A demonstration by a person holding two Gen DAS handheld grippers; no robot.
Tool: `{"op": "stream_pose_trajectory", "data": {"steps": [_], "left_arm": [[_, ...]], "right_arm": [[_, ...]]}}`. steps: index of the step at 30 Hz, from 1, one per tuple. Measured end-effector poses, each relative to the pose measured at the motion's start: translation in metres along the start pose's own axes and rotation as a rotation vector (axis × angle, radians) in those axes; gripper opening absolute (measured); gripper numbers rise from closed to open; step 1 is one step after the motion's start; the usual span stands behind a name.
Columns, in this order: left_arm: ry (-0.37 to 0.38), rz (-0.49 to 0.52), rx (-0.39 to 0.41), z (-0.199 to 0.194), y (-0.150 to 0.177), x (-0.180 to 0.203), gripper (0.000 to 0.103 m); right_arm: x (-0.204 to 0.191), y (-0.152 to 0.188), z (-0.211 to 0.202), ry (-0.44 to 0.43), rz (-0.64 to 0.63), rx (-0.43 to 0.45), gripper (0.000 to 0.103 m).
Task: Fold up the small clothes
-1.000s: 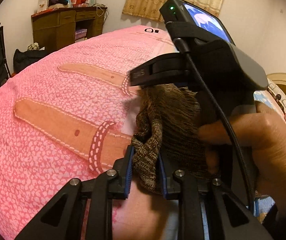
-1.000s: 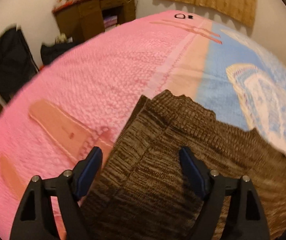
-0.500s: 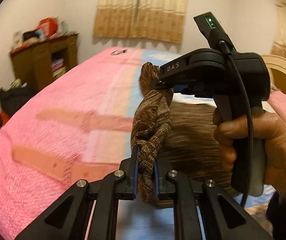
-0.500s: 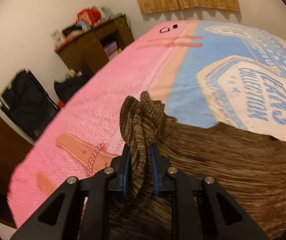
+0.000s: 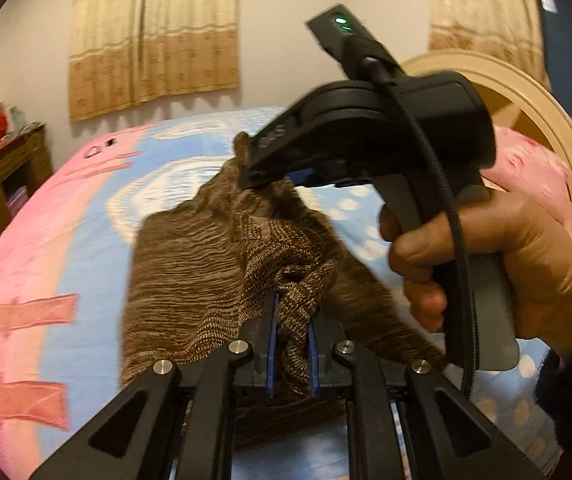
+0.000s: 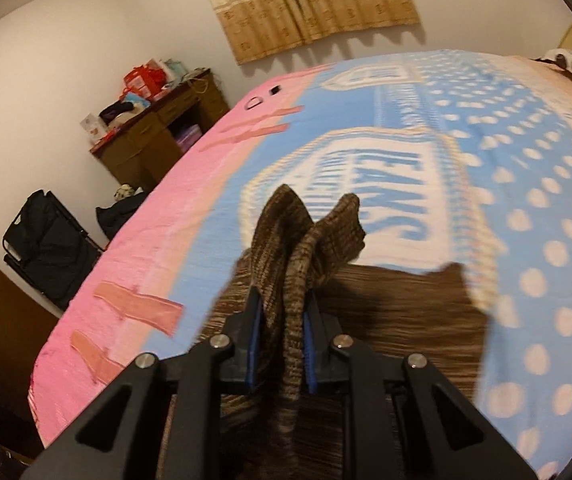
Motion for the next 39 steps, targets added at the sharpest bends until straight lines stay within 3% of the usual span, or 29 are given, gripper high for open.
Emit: {"op": "stream_pose_trajectory", "data": {"steps": [6,11,13,16,18,20,22,25,29,33,36,39], "left_arm": [[0.007,0.077,-0.044,0.029,0.012,0.039,0.012],[-0.017,0.133,-0.059,0.034,0.021,0.041,0.012],[0.013,0.130,-0.078,0.031,0.021,0.040,0.014],[0.089,0.157,-0.123,0.019,0.028,0.031,0.026],[0.149,0.165,-0.136,0.006,0.035,0.024,0.045],[0.183,0.165,-0.120,-0.009,0.045,0.016,0.055],[0.187,0.166,-0.096,-0.024,0.055,0.004,0.055],[0.128,0.125,-0.098,-0.034,0.063,-0.019,0.055],[0.091,0.003,-0.127,-0.046,0.060,-0.051,0.055],[0.046,-0.067,-0.083,-0.059,0.052,-0.081,0.056],[0.020,-0.102,-0.099,-0.055,0.052,-0.093,0.056],[0.003,-0.128,-0.120,-0.045,0.054,-0.100,0.056]], "right_arm": [[0.048,0.017,-0.018,0.040,0.016,0.000,0.020],[0.079,0.035,-0.013,0.085,0.022,-0.023,0.020],[0.091,0.040,-0.016,0.081,0.048,-0.007,0.029],[0.107,0.040,-0.030,0.086,0.125,0.040,0.054],[0.115,0.040,-0.053,0.096,0.173,0.093,0.054],[0.115,0.046,-0.080,0.114,0.189,0.145,0.054],[0.103,0.059,-0.105,0.113,0.186,0.173,0.054],[0.075,0.089,-0.126,0.056,0.183,0.191,0.054],[0.048,0.110,-0.119,0.068,0.129,0.142,0.054],[0.035,0.128,-0.108,0.033,0.167,0.123,0.054],[0.024,0.140,-0.100,0.073,0.136,0.087,0.054],[0.022,0.154,-0.089,0.191,0.095,0.020,0.053]]}}
Point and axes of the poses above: each gripper's, at about its wrist camera, not at the fingertips, and z roughly the way its jaws point, x to its right, y to its underside, the point moved 4 cm from there along z, roughly the way its jaws point, and after that the axes turned 12 degrees about -y, right-handed, at the moved point
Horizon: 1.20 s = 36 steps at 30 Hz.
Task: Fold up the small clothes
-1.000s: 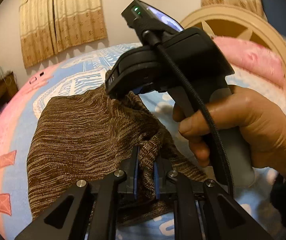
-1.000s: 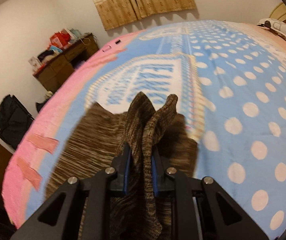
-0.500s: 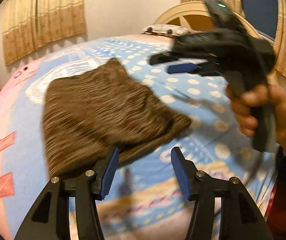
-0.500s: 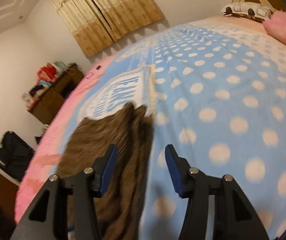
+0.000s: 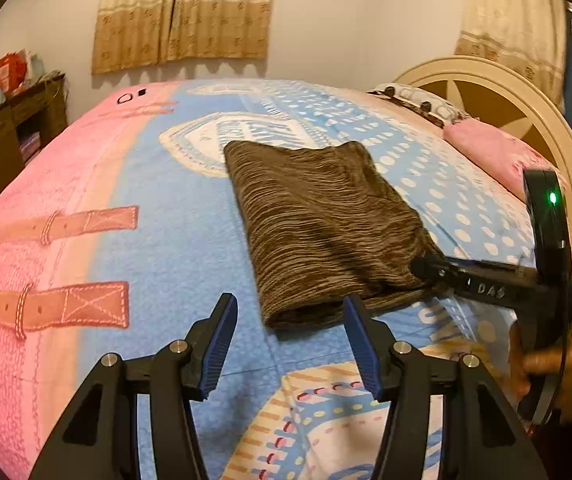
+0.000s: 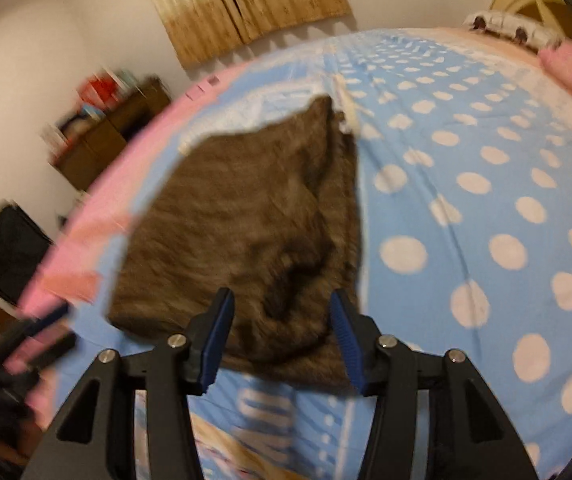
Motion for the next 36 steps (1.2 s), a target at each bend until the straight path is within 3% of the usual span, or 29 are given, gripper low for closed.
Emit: {"op": "stream_pose_trajectory", "data": {"steps": [3,4,8,15,17,20,23,27,30,33,36], "left_arm": [[-0.021,-0.001,-0.027,0.008,0.000,-0.003,0.056],[-0.028,0.000,-0.027,0.007,0.003,-0.006,0.056],[-0.046,-0.014,-0.025,0.009,0.000,-0.013,0.056],[-0.089,-0.011,-0.048,0.039,-0.033,-0.011,0.056],[-0.103,-0.019,-0.051,0.047,-0.041,-0.008,0.056],[-0.141,-0.012,-0.090,0.067,-0.048,0.004,0.056],[-0.183,0.012,-0.114,0.083,-0.048,0.011,0.056],[-0.214,0.025,-0.130,0.094,-0.045,0.015,0.058],[-0.220,0.034,-0.126,0.096,-0.043,0.016,0.063],[-0.220,0.029,-0.131,0.098,-0.042,0.015,0.066],[-0.205,0.019,-0.140,0.095,-0.042,0.011,0.066]], "right_arm": [[0.000,0.009,0.005,0.049,-0.037,-0.018,0.016],[0.001,0.008,0.004,0.051,-0.043,-0.021,0.014],[0.013,0.005,-0.015,-0.005,0.024,0.000,0.013],[0.014,0.015,-0.021,0.035,0.012,-0.045,0.019],[0.013,0.005,-0.035,0.075,0.016,0.009,0.027],[0.001,-0.019,-0.048,0.094,-0.046,0.116,0.029],[-0.020,-0.044,-0.031,0.068,-0.146,0.134,0.028],[-0.028,-0.056,0.010,0.058,-0.199,0.079,0.020],[-0.003,-0.054,0.045,0.180,-0.164,-0.003,0.015],[0.019,-0.048,0.042,0.155,-0.105,0.039,0.014],[0.016,-0.046,0.038,0.163,-0.109,0.031,0.014]]}}
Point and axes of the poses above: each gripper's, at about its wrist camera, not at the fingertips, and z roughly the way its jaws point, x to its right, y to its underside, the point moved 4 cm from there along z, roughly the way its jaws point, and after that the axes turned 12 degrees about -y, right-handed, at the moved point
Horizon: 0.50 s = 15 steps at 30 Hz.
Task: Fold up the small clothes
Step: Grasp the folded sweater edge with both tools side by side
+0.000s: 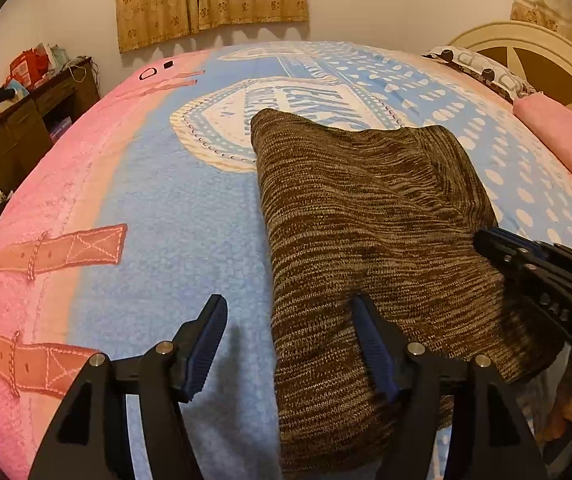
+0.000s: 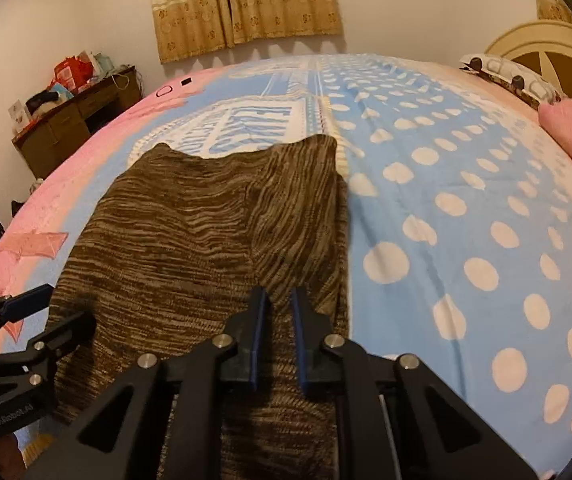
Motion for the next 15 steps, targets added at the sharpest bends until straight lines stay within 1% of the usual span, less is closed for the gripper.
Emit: {"op": "stream_pose_trajectory", "data": {"steps": [2,4,5,6,8,10,12,14,15], "left_arm": [[0.009,-0.005,-0.003,-0.003,-0.002,-0.003,0.066],[0.018,-0.020,0.004,-0.007,-0.009,-0.007,0.066],[0.023,-0.021,0.014,-0.009,-0.015,-0.008,0.066],[0.026,-0.019,0.028,-0.010,-0.022,-0.008,0.066],[0.011,-0.023,0.048,-0.010,-0.035,-0.008,0.066],[0.008,-0.039,0.048,-0.003,-0.050,-0.007,0.066],[0.010,-0.070,0.006,0.015,-0.062,-0.004,0.066],[0.002,-0.087,-0.040,0.032,-0.068,-0.001,0.066],[-0.013,-0.087,-0.063,0.043,-0.069,0.002,0.066]], "right_arm": [[-0.001,0.001,-0.007,-0.007,0.005,-0.007,0.014],[0.001,0.000,-0.019,-0.007,0.030,0.005,0.015],[0.002,-0.003,-0.027,0.004,0.033,0.028,0.017],[0.002,-0.007,-0.031,0.010,0.031,0.053,0.022],[0.002,-0.019,-0.042,0.013,0.027,0.109,0.024],[0.000,-0.035,-0.046,0.001,0.015,0.130,0.024],[-0.003,-0.050,-0.038,0.007,-0.005,0.130,0.024],[-0.002,-0.061,-0.021,0.015,-0.006,0.109,0.024],[-0.001,-0.067,-0.008,0.008,0.000,0.084,0.024]]}}
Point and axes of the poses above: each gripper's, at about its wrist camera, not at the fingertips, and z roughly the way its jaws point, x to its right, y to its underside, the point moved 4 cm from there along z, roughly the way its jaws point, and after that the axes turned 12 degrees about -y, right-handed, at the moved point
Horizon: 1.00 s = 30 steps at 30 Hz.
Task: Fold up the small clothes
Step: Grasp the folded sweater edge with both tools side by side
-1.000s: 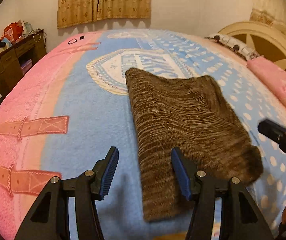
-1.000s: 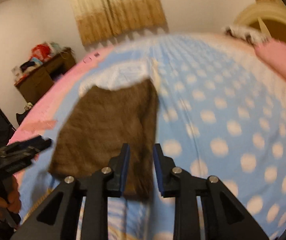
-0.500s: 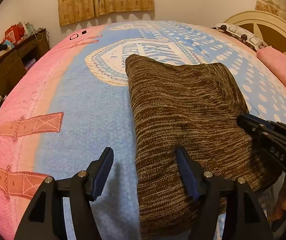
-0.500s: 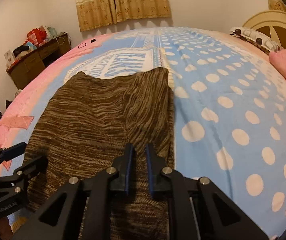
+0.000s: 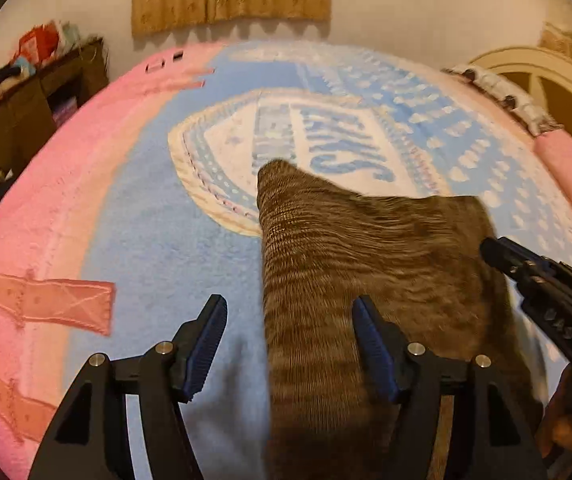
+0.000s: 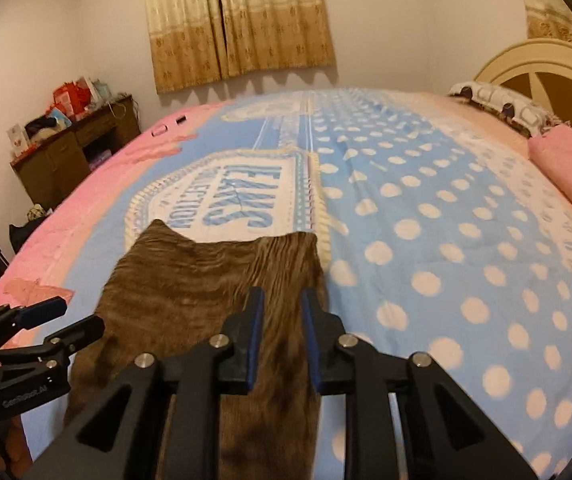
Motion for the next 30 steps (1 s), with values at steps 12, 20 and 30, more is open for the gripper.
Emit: {"op": "stream_pose_trajectory", "data": {"steps": [12,20,30], "left_arm": [[-0.035,-0.068,-0.027,0.031,0.005,0.000,0.089],[-0.016,-0.029,-0.021,0.021,0.006,-0.002,0.089],[-0.004,0.028,0.005,-0.001,0.040,0.001,0.089]], "right_arm": [[0.038,-0.015,0.087,0.063,0.081,-0.151,0.023],[0.036,-0.013,0.046,-0.003,0.134,-0.019,0.041],[0.026,0.058,0.006,0.020,0.109,-0.091,0.046]]}}
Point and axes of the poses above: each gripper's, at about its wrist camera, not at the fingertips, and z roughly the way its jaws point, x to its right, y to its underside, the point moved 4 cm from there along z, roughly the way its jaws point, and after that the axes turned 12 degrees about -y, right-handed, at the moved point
